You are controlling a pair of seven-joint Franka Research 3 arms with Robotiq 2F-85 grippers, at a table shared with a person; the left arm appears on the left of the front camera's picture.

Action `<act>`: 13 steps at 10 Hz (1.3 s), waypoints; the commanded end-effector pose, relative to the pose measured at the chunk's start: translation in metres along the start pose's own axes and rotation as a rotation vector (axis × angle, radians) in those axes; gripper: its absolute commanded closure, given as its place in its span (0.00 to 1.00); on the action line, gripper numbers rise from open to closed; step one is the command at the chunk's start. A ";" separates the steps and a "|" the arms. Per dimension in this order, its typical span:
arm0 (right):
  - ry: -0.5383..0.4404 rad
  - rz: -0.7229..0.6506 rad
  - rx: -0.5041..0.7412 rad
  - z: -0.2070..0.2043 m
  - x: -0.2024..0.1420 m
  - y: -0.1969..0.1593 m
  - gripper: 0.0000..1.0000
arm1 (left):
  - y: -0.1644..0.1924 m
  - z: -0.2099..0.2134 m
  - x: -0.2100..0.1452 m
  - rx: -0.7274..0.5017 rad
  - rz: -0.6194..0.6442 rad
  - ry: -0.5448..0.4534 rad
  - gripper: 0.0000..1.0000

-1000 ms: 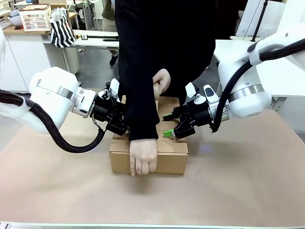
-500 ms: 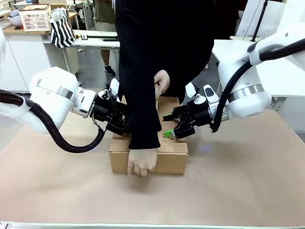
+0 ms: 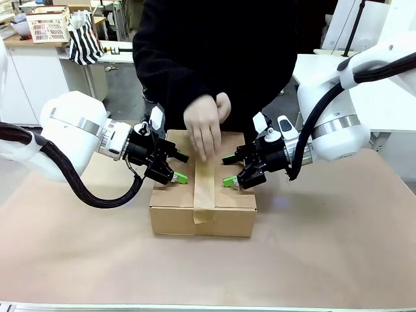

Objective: Pack the gift set into the box.
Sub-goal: Press and hold the closed box until the human finishes sealing it.

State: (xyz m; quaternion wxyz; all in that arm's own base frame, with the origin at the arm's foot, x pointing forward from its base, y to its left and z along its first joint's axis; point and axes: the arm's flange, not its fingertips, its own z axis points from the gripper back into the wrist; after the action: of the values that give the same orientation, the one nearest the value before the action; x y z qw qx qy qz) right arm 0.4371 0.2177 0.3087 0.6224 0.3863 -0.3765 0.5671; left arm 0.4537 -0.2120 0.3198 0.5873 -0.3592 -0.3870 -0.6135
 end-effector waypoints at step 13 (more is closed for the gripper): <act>0.008 -0.001 0.002 -0.002 -0.002 0.001 0.00 | -0.001 -0.002 -0.003 0.000 -0.004 0.007 0.00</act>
State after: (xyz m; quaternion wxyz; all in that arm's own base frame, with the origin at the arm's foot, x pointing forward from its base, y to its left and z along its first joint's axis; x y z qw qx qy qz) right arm 0.4371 0.2177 0.3087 0.6223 0.3863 -0.3765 0.5672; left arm 0.4537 -0.2121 0.3198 0.5873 -0.3591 -0.3870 -0.6135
